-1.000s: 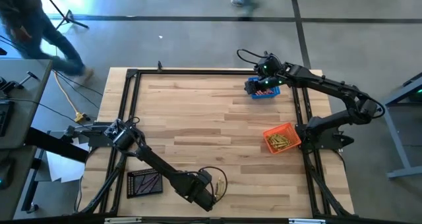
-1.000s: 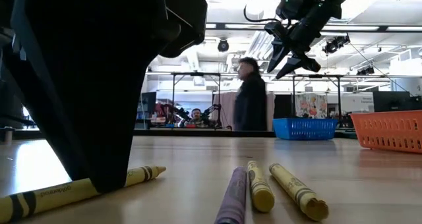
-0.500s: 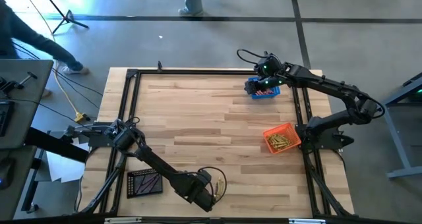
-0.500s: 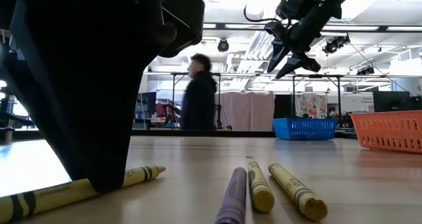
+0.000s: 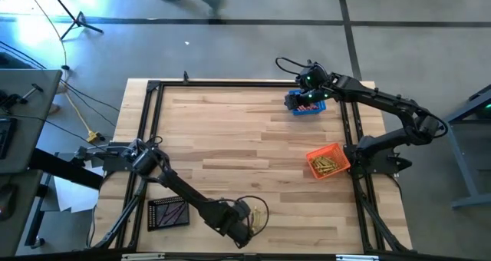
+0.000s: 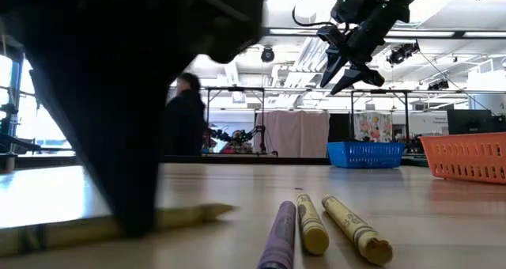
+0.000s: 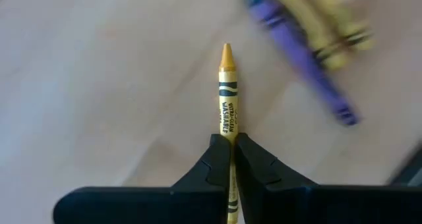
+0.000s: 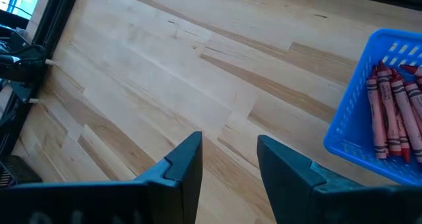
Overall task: Sort crayons
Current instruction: Put the yellow crayon into the orange basket
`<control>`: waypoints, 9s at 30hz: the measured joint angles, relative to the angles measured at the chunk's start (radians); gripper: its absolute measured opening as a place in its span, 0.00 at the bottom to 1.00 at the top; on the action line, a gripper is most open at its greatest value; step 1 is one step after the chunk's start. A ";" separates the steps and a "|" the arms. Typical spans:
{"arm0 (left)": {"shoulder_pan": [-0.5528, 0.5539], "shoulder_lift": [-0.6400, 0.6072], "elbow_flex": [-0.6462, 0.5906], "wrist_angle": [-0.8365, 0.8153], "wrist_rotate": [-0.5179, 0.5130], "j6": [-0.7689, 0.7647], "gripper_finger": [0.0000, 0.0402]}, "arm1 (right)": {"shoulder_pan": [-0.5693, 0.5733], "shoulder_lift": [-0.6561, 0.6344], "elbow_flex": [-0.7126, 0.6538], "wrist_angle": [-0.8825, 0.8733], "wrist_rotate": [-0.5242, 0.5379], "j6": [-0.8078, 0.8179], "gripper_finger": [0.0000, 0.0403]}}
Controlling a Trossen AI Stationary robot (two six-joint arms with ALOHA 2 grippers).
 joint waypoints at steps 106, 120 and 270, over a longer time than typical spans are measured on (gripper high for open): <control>0.521 -0.822 -0.934 1.448 -0.225 1.084 0.00 | 0.615 0.014 -0.421 1.466 0.200 -0.173 0.33; 0.506 -0.821 -0.934 1.402 -0.224 1.074 0.00 | 0.615 0.068 -0.321 1.355 0.197 -0.219 0.33; 0.295 -0.860 -0.933 1.102 0.090 0.919 0.25 | 0.939 0.135 -0.369 0.644 0.154 -0.130 0.18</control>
